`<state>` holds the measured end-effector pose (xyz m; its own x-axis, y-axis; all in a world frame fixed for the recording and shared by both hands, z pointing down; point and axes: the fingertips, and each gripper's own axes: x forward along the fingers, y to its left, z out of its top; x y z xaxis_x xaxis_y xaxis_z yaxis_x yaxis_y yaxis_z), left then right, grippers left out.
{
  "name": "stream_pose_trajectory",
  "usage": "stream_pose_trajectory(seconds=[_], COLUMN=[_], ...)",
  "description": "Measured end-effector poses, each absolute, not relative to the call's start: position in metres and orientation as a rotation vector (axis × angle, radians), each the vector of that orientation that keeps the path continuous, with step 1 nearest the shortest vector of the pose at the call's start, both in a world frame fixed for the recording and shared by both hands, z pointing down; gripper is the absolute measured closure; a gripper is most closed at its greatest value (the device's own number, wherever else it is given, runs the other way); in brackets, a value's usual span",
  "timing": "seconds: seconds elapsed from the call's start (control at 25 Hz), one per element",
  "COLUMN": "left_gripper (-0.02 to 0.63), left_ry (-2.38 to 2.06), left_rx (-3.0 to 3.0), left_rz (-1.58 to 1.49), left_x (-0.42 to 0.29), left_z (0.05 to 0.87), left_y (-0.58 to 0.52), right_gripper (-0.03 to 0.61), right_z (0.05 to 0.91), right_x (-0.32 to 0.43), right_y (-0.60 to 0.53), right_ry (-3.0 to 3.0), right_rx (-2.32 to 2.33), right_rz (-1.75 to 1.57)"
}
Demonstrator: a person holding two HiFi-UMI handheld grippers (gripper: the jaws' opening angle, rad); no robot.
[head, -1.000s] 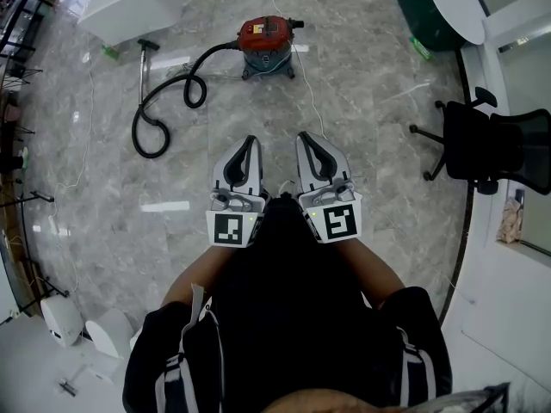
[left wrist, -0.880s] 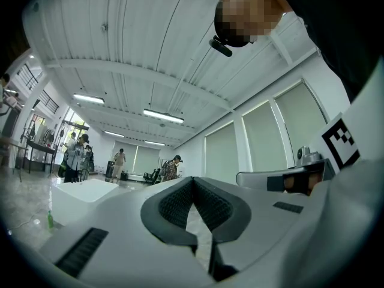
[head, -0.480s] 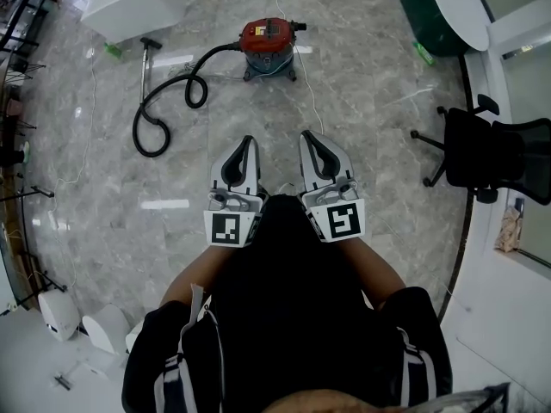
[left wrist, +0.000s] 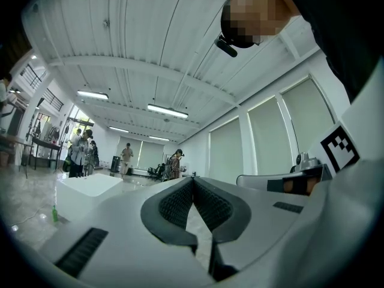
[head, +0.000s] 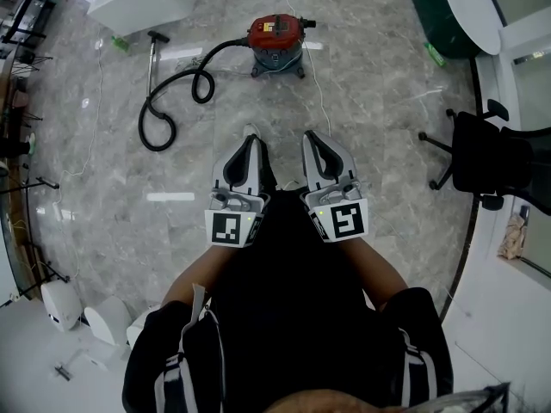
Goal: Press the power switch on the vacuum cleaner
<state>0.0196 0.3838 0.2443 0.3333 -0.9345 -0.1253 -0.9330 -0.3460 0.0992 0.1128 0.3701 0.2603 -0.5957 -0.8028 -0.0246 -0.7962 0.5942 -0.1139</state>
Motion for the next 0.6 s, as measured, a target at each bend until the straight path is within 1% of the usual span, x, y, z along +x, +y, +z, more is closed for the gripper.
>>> stream_pose_trajectory(seconds=[0.24,0.4,0.6], left_gripper=[0.594,0.594,0.594], left_ry=[-1.744,-1.625,-1.453], left_rx=[2.569,2.668,2.756], left_rz=[-0.228,-0.189,-0.201], left_x=[0.023,0.041,0.067], left_z=[0.249,0.256,0.258], left_y=[0.351,0.314,0.257], right_gripper=[0.558,0.558,0.558], right_z=[0.249,0.247,0.254], right_x=[0.12,0.117,0.132], right_y=[0.342,0.311,0.257], right_ry=[2.681,2.675,2.636], right_rx=[-1.436,-1.484,-1.629], right_rz=[-0.117,-0.058,-0.078])
